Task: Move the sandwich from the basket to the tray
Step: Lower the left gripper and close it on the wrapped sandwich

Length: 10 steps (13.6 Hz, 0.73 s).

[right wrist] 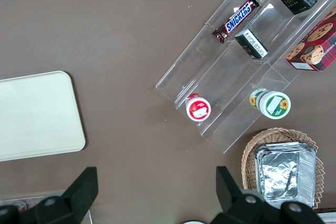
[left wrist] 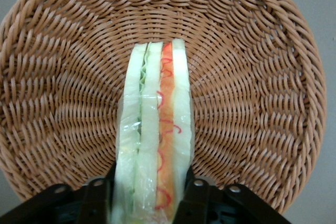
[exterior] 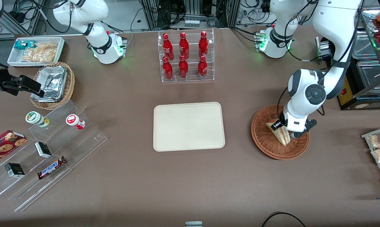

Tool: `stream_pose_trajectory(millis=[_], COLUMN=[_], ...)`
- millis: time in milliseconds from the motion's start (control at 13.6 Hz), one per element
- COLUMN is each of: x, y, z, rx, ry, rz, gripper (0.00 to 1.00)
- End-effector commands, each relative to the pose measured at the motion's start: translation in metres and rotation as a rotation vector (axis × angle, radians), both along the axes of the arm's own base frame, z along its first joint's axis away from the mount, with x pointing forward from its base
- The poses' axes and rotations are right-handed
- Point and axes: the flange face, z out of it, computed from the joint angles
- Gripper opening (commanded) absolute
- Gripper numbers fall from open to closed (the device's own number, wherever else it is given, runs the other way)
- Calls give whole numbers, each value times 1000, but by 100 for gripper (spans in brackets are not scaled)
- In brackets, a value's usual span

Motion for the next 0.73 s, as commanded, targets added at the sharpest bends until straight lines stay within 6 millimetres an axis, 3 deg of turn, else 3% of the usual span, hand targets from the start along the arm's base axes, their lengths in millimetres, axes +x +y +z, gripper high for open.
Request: stream_pose_trajectory(millis=[0,294,440,661], x=[8,20,20,15], y=[2,-15,-43,-93], z=[35,76,91,97], rx=[16,32,27,5], ry=[19,114,167,169], rz=[-57,-166,-274,-370], gripper=[3,3,4,4])
